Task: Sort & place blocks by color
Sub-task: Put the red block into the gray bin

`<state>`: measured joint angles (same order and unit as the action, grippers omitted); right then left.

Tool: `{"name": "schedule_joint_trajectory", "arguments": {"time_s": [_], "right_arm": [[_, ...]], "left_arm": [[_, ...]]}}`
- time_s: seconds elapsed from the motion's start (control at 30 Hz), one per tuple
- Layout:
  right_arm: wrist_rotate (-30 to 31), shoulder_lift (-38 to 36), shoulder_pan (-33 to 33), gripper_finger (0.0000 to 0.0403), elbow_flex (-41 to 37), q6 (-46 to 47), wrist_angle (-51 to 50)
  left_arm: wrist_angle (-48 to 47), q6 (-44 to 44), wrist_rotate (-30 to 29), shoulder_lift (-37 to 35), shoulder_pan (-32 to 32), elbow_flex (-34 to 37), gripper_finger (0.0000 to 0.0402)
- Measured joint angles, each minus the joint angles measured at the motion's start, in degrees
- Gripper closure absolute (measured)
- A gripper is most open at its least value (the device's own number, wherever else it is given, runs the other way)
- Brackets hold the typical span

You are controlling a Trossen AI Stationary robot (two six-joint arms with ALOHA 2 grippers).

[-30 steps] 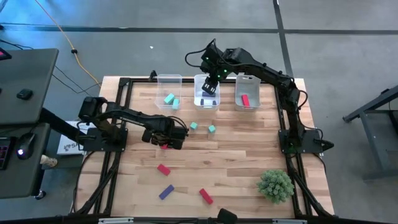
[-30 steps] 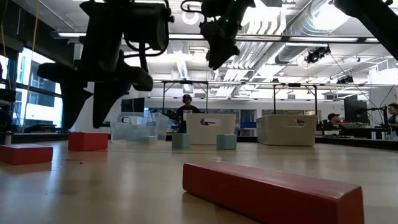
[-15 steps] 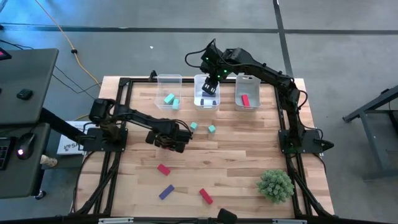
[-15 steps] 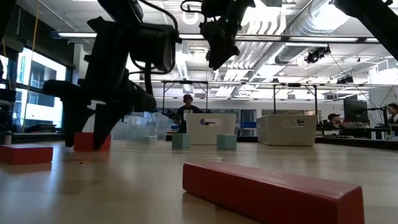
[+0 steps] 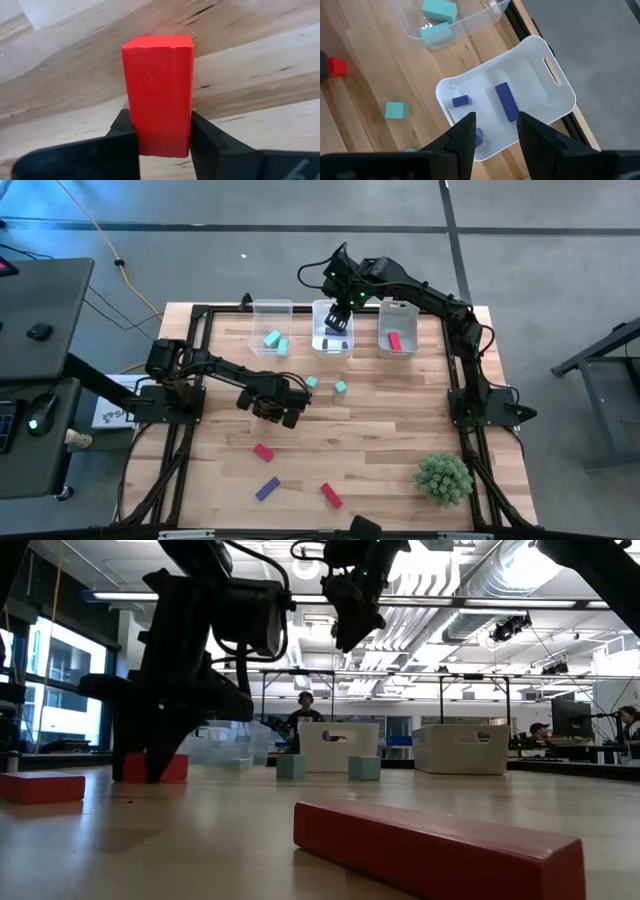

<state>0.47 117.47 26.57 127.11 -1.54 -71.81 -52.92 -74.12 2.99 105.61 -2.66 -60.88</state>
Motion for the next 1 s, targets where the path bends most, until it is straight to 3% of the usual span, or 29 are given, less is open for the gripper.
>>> {"name": "schedule_joint_trajectory", "arguments": {"time_s": [0.3, 0.77, 1.0], "right_arm": [[-0.6, 0.0, 0.0, 0.0269, 0.0, -3.29, -0.15], [-17.06, 0.0, 0.07, 0.0269, 0.0, -10.98, -0.6], [-18.25, 0.0, -0.38, 0.0269, 0.0, -9.91, -0.37]], "left_arm": [[1.0, 2.38, -1.28, -1.5, 1.92, 0.28, 0.0368], [3.65, 4.93, -9.27, -12.0, 3.58, 0.28, 0.0376], [3.6, 14.59, -11.39, -17.53, 2.33, 0.22, 0.0376]]}}
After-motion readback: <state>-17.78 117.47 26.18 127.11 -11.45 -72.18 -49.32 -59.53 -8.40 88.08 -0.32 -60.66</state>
